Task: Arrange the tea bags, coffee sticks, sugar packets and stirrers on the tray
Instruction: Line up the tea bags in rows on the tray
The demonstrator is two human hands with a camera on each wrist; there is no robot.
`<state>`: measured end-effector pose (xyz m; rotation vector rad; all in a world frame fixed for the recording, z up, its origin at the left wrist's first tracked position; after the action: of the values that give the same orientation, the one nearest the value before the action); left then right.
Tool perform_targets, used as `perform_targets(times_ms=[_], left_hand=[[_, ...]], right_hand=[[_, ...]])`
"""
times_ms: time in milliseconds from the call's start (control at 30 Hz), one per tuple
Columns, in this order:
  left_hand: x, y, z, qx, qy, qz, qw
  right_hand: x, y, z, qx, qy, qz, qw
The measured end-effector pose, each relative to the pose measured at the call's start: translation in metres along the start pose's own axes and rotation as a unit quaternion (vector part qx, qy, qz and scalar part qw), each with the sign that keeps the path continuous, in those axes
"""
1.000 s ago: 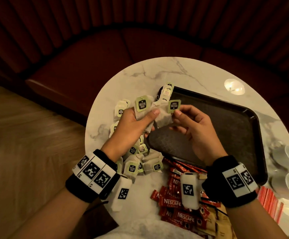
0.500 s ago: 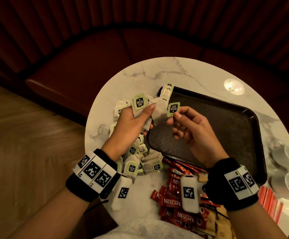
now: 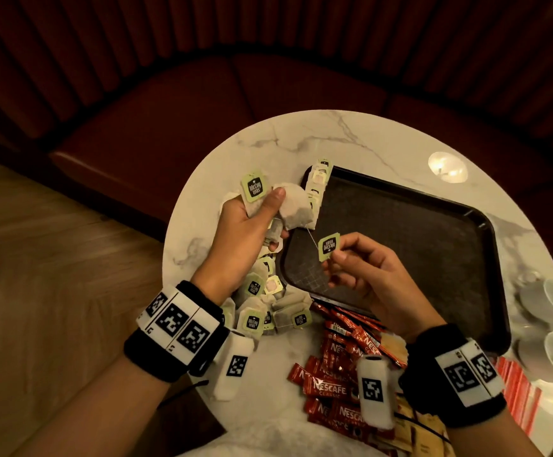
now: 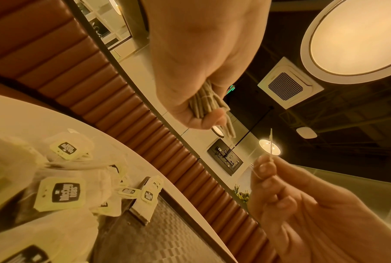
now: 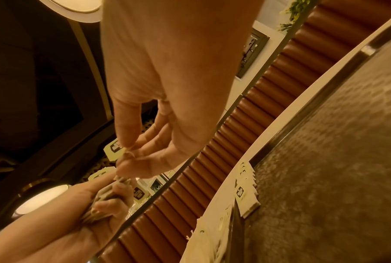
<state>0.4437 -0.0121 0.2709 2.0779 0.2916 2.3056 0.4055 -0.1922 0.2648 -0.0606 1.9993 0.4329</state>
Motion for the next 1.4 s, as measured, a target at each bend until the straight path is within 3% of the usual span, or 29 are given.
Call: perform_targets(times_ms=[433,700,867,967,1167,1400], left_hand=[[0.006,0.011,-0.006,-0.060,0.045,0.107,0.991],[0.010,0.006,-0.005,-0.041,-0.008,0.009,0.999],[0.011,0.012,-0.009,-0.139,-0.026,0.045,0.989],[0.004,0.012,-0.012,-0.179,-0.042,0.099,0.978],[-0.006,0.004,-0.009,-0.115,-0.074,0.127,0.982],[0.002,-0.007,0.000,-0.026,-0.082,0.057,0.995]], right_hand=[[-0.047,0.009,-0.002,-0.009,-0.095,0.014,0.995],[-0.030,-0.006,0.005,0.036,-0.047,0.017,0.998],[-0.040,-0.036,0.014,0.135,-0.056,0.044,0.988],[-0.071,-0.041,0.010,0.138,-0.110,0.092,0.980],[-0.103,-0.014,-0.010,0.062,-0.161,0.125,0.977],[-0.048,0.010,-0.021,-0.002,-0.042,0.061,0.997]])
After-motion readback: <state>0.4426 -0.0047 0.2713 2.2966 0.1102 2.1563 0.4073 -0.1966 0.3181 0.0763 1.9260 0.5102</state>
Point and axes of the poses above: each hand's wrist, its own z-axis towards the middle knuckle, its own y-axis out of the palm, x = y × z, the point moved 7 cm from there along z, towards the middle knuckle, and after that the axes turned 8 degrees about y, right-handed, at the moved point
